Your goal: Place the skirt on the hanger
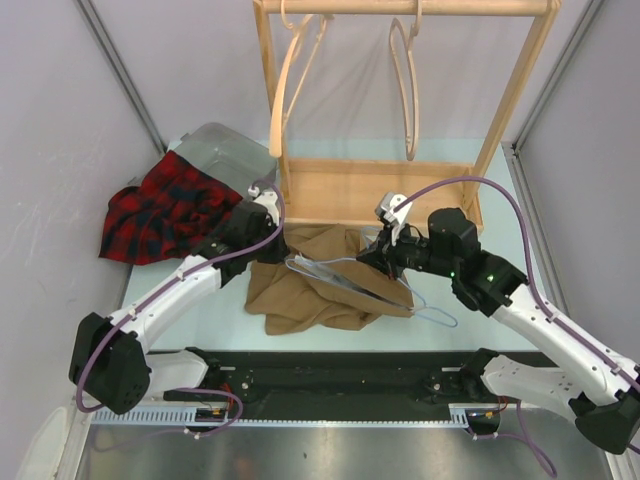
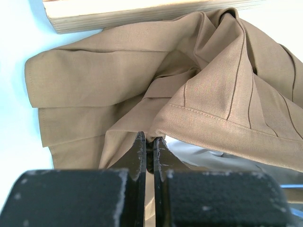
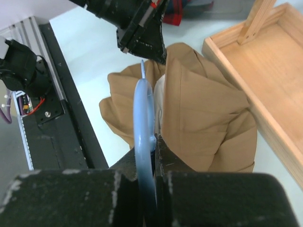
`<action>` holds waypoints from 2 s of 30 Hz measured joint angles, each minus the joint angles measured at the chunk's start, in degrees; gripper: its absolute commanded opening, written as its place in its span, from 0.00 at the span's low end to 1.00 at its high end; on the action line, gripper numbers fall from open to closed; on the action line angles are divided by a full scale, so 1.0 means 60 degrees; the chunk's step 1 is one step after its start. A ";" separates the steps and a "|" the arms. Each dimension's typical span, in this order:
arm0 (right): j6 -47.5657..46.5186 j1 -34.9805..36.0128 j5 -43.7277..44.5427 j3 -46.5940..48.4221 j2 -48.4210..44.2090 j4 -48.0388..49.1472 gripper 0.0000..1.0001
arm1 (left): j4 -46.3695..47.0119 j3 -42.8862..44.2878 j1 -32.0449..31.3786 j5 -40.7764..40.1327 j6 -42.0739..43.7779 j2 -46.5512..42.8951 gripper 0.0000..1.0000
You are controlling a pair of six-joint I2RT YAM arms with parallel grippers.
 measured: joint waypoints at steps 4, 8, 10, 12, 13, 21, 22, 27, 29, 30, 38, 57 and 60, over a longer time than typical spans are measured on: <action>0.0004 0.0160 0.0579 -0.0015 0.0011 -0.0047 0.00 | -0.0018 0.0000 0.0000 0.0000 0.0004 0.0000 0.00; 0.0076 0.0182 0.1071 -0.0222 -0.0244 0.0076 0.00 | -0.0011 -0.0007 0.0000 0.0004 0.0007 0.0000 0.00; 0.0102 0.0186 0.1275 -0.0248 -0.0317 0.0106 0.00 | -0.0007 -0.0015 0.0000 0.0004 0.0011 0.0004 0.00; 0.0109 0.0186 0.1461 -0.0259 -0.0317 0.0117 0.00 | 0.0015 -0.0018 0.0000 0.0000 0.0018 0.0004 0.00; 0.0109 0.0186 0.1596 -0.0280 -0.0313 0.0109 0.00 | 0.0044 -0.0022 0.0000 0.0000 0.0022 0.0004 0.00; 0.0186 0.0226 0.2714 -0.0572 -0.0284 0.0106 0.00 | 0.0266 -0.0124 -0.0018 0.0080 0.0102 0.0069 0.00; 0.0259 0.0233 0.2969 -0.0670 -0.0306 0.0175 0.00 | 0.0357 -0.0186 -0.0018 0.0138 0.0102 0.0080 0.00; 0.0568 0.0251 0.3712 -0.1151 -0.0441 0.0495 0.00 | 0.0892 -0.0707 -0.0018 0.0623 0.0076 0.0106 0.04; 0.0710 0.0262 0.3829 -0.1279 -0.0408 0.0637 0.00 | 0.1002 -0.0863 -0.0018 0.0736 0.0069 0.0106 0.06; 0.0769 0.0284 0.3861 -0.1330 -0.0372 0.0721 0.00 | 0.1049 -0.0911 -0.0018 0.0772 0.0062 0.0106 0.06; 0.0867 0.0652 0.4051 -0.1712 0.0117 0.1315 0.00 | 0.1100 -0.0951 -0.0015 0.0882 -0.0051 0.0109 0.32; 0.0860 0.1337 0.4717 -0.1872 0.0277 0.1887 0.00 | 0.3213 -0.0929 -0.0455 0.2113 -0.0579 -0.0594 0.49; 0.0863 0.1432 0.4743 -0.1869 0.0277 0.1912 0.00 | 0.3883 -0.0936 -0.0845 0.2346 -0.0852 0.0007 0.32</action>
